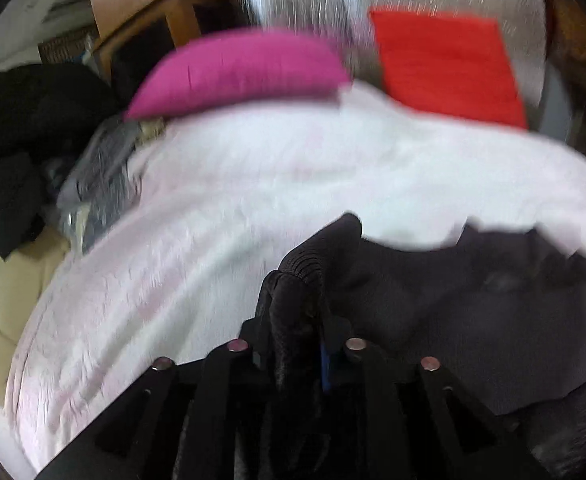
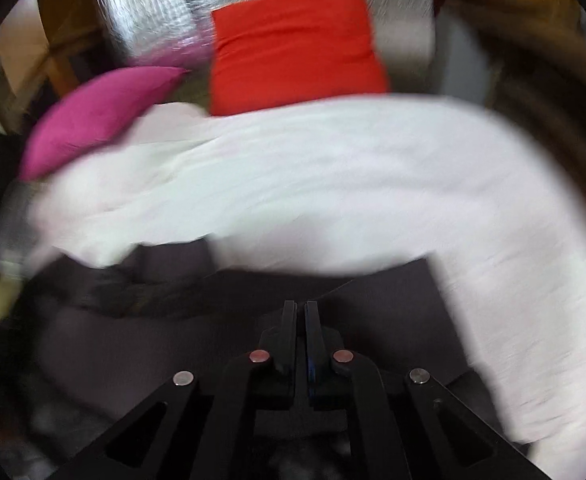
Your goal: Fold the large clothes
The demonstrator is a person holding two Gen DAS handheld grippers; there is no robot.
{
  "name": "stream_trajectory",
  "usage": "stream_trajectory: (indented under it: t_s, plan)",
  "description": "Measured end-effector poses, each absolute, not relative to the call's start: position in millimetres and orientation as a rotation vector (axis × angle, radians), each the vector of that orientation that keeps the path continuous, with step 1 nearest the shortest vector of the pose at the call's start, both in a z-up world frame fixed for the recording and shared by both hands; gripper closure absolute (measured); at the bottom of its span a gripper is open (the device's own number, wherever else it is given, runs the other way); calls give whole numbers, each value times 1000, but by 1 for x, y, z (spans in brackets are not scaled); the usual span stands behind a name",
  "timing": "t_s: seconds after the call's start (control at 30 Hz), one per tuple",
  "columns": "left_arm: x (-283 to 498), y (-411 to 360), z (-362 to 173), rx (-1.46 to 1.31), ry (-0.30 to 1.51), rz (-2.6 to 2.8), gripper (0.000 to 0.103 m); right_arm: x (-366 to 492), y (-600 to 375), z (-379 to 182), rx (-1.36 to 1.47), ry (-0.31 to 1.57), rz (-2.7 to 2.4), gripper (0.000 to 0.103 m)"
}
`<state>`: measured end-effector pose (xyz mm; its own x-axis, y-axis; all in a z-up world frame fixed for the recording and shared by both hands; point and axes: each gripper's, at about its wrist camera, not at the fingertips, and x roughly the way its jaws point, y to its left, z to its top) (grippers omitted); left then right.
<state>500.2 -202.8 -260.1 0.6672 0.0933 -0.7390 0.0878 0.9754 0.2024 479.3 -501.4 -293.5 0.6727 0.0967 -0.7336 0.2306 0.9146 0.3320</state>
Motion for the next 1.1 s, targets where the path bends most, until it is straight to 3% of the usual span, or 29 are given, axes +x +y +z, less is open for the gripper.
stream_trajectory:
  t_s: [0.07,0.17,0.23,0.3,0.33,0.37,0.4,0.47,0.53,0.57,0.6,0.63,0.67,0.7,0.8,1.0,1.1]
  plan:
    - [502,-201,-261,221,877,-7,72,476,-505,-295,480,883,-31,97]
    - [495,-200,-245,181,843,-60,39,469,-502,-290,455,928,31,91]
    - [488,-204,-235,180,817,-92,33,466,-492,-287,412,974,65,70]
    - [478,-214,-224,203,760,-140,29,463,-485,-285,428,976,112,22]
    - [472,-223,-220,230,730,-166,24,460,-483,-283,462,958,137,18]
    - [464,-235,-219,279,695,-201,13,458,-481,-282,480,942,148,18]
    - [461,-244,-222,321,675,-217,11,457,-480,-281,487,940,148,18]
    - [463,-259,-243,408,716,-217,12,459,-477,-291,459,977,81,18]
    - [474,-264,-269,435,834,-241,20,461,-473,-298,404,991,50,18]
    - [476,-262,-273,397,861,-287,36,462,-467,-302,357,995,39,19]
    - [479,-258,-271,349,878,-332,57,462,-461,-304,310,991,25,27]
    - [480,-254,-267,304,889,-366,71,462,-451,-304,231,986,-7,33]
    - [481,-252,-265,289,886,-364,87,461,-440,-305,154,984,-32,52]
    - [482,-250,-263,291,875,-349,93,462,-434,-304,121,980,-32,71]
    - [479,-249,-255,259,839,-361,97,459,-424,-291,45,927,-84,85]
    - [469,-248,-223,226,640,-296,97,469,-434,-269,109,807,-101,86]
    - [481,-252,-235,244,657,-248,95,479,-437,-273,176,789,-117,90]
